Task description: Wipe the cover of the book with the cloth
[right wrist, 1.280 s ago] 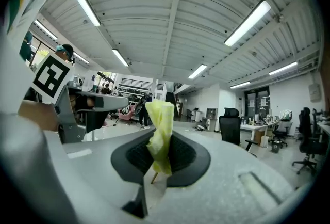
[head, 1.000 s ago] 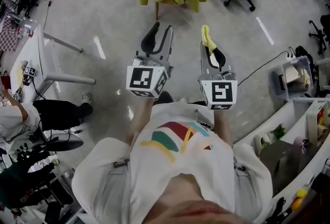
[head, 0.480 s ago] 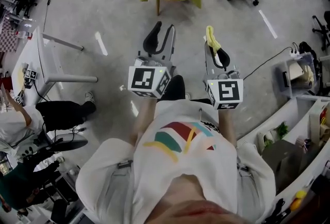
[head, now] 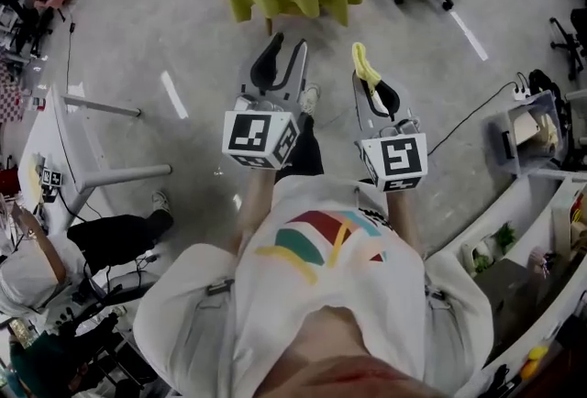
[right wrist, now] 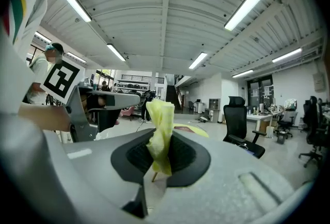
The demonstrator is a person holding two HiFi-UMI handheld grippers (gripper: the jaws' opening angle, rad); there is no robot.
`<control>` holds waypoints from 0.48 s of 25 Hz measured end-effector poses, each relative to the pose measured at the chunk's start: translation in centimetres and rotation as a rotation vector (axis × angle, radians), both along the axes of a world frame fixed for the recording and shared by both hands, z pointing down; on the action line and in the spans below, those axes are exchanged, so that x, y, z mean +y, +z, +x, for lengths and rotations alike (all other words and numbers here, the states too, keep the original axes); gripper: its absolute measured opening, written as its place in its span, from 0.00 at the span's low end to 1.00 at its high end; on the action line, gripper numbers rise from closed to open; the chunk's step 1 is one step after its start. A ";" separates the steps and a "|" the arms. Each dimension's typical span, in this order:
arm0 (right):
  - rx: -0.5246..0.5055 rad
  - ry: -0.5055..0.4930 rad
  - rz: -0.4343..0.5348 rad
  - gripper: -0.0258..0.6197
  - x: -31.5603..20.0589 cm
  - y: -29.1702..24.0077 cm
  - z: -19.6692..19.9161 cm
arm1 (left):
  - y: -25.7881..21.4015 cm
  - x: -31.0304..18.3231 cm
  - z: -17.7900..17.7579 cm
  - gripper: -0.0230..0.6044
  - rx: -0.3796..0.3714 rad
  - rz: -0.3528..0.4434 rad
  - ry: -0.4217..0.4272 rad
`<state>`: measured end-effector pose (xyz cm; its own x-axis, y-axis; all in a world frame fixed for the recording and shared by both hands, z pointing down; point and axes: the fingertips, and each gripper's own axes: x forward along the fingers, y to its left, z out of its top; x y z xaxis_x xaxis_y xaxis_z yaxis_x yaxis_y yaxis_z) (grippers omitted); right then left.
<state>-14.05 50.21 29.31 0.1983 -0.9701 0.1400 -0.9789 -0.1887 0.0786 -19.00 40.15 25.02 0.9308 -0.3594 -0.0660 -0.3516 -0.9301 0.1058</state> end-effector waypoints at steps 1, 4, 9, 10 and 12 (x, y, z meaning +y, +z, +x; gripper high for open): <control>0.009 0.005 0.000 0.09 -1.2 -0.1 1.1 | 0.1 -1.2 1.3 0.25 0.003 0.000 0.009; 0.014 0.026 -0.022 0.09 -5.0 0.4 4.5 | 0.6 -5.2 5.1 0.26 -0.007 -0.016 0.036; -0.008 0.050 -0.076 0.09 -13.1 0.5 10.0 | 0.8 -13.4 11.4 0.26 -0.019 -0.056 0.082; -0.002 0.050 -0.083 0.09 -14.9 0.3 11.0 | 0.9 -15.3 12.9 0.26 -0.021 -0.067 0.092; 0.006 0.052 -0.093 0.09 -18.3 -0.3 13.1 | 0.8 -18.8 15.6 0.26 -0.028 -0.081 0.107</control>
<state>-0.95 31.93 29.05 0.2494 -0.9413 0.2274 -0.9673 -0.2312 0.1040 -3.35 21.31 25.80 0.9651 -0.2614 -0.0141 -0.2551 -0.9512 0.1734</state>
